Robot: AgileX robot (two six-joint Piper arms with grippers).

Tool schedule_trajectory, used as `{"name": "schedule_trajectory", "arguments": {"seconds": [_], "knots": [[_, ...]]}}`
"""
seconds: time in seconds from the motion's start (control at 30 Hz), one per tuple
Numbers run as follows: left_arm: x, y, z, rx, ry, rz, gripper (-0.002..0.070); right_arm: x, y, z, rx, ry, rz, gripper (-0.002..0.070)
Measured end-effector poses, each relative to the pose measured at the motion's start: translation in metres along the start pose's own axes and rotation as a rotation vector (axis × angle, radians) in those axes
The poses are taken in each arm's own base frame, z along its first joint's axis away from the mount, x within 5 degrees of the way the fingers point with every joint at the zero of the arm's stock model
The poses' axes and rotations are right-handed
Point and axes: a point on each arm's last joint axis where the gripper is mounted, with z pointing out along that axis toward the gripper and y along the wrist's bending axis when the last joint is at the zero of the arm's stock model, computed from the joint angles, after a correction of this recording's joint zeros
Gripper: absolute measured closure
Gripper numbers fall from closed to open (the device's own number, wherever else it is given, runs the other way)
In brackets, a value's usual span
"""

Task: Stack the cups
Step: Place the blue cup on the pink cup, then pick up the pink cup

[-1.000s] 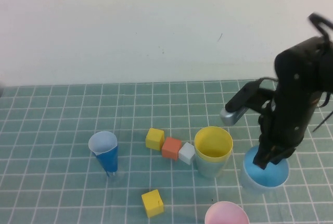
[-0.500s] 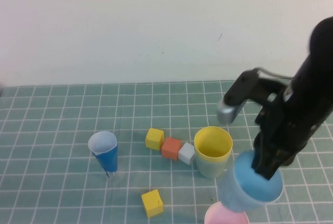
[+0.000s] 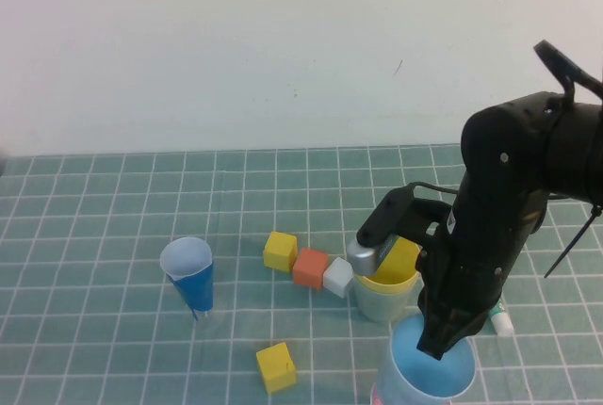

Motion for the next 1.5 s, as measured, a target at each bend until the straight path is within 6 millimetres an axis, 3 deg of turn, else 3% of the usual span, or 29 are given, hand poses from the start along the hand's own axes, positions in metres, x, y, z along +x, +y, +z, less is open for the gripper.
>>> {"name": "schedule_trajectory", "arguments": {"seconds": [0.17, 0.4, 0.63, 0.83, 0.9, 1.0, 1.07, 1.1, 1.23, 1.5], "knots": [[0.000, 0.000, 0.000, 0.000, 0.000, 0.000, 0.0678, 0.000, -0.001, 0.003, 0.001, 0.008, 0.002, 0.0584], [0.000, 0.000, 0.000, 0.000, 0.000, 0.000, 0.0678, -0.001, -0.002, 0.003, 0.011, -0.010, 0.005, 0.0321], [0.000, 0.000, 0.000, 0.000, 0.000, 0.000, 0.0678, -0.006, -0.006, 0.016, 0.004, -0.007, 0.017, 0.0267], [0.000, 0.000, 0.000, 0.000, 0.000, 0.000, 0.0678, -0.010, -0.010, 0.051, -0.069, 0.059, 0.034, 0.0272], [0.000, 0.000, 0.000, 0.000, 0.000, 0.000, 0.0678, -0.010, -0.011, 0.064, -0.092, 0.082, 0.031, 0.0307], [0.000, 0.000, 0.000, 0.000, 0.000, 0.000, 0.0678, -0.010, -0.013, 0.078, -0.116, 0.111, 0.026, 0.0455], [0.000, 0.000, 0.000, 0.000, 0.000, 0.000, 0.0678, -0.011, -0.013, 0.080, -0.116, 0.112, 0.017, 0.0579], [0.000, 0.000, 0.000, 0.000, 0.000, 0.000, 0.0678, -0.011, -0.013, 0.080, -0.116, 0.112, 0.015, 0.0608], [0.000, 0.000, 0.000, 0.000, 0.000, 0.000, 0.0678, -0.007, -0.009, 0.059, -0.100, 0.109, -0.015, 0.0643], [0.000, 0.000, 0.000, 0.000, 0.000, 0.000, 0.0678, 0.006, -0.002, -0.048, 0.159, -0.022, -0.089, 0.0644]]}}
